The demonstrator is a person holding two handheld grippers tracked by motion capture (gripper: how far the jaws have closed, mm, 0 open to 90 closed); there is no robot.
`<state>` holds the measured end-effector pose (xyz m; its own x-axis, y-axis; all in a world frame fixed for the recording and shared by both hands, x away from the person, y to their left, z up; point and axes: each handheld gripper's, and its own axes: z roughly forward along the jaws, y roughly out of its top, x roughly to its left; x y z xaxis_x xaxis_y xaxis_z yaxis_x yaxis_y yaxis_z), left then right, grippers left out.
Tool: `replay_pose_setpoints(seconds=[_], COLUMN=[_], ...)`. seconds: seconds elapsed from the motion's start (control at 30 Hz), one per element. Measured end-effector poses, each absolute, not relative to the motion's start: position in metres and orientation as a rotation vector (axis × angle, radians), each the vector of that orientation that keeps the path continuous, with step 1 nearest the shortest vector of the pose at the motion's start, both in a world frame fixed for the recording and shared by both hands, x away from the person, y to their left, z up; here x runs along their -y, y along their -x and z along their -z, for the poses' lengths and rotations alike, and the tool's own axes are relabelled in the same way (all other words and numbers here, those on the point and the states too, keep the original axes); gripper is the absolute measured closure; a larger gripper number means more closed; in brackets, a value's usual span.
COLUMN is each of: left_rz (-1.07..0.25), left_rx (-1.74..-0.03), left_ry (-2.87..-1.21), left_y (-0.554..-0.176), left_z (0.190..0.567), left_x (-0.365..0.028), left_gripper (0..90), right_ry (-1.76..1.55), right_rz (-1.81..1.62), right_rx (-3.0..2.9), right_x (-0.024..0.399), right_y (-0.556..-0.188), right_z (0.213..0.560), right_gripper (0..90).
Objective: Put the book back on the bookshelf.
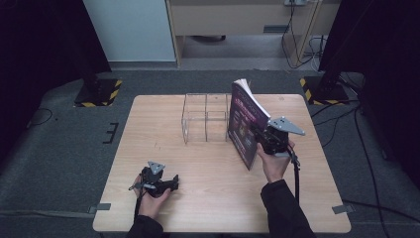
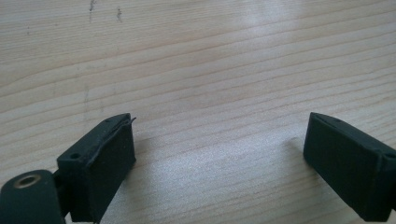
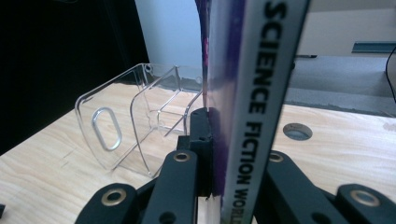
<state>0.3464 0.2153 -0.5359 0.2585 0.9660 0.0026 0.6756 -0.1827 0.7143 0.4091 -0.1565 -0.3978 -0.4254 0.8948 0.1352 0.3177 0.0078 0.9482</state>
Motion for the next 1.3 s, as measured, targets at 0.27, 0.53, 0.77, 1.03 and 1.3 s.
replay_pose_setpoints(seconds=[0.27, 0.53, 0.77, 1.03, 1.3], left_rz=[-0.627, -0.627, -0.628, -0.628, -0.628], left_rx=[-1.483, -1.484, -1.484, -1.484, -1.484], left_ry=[-1.937, -1.936, -1.936, -1.936, -1.936], left_y=[-0.346, -0.346, -0.346, -0.346, -0.346], left_z=[0.536, 0.536, 0.536, 0.536, 0.536], left_x=[-0.215, -0.215, -0.215, -0.215, -0.215], left_gripper=[8.0, 8.0, 8.0, 8.0, 8.0], right_ry=[-1.242, -1.259, -1.267, -1.261, -1.272], right_rz=[-1.426, -1.397, -1.380, -1.395, -1.391], right_rx=[-1.725, -1.694, -1.675, -1.619, -1.603], right_x=[0.155, 0.150, 0.147, 0.146, 0.146], right_y=[-0.423, -0.444, -0.454, -0.458, -0.459], right_z=[0.393, 0.396, 0.404, 0.408, 0.415], right_gripper=[82.8, 82.7, 82.8, 82.8, 82.6])
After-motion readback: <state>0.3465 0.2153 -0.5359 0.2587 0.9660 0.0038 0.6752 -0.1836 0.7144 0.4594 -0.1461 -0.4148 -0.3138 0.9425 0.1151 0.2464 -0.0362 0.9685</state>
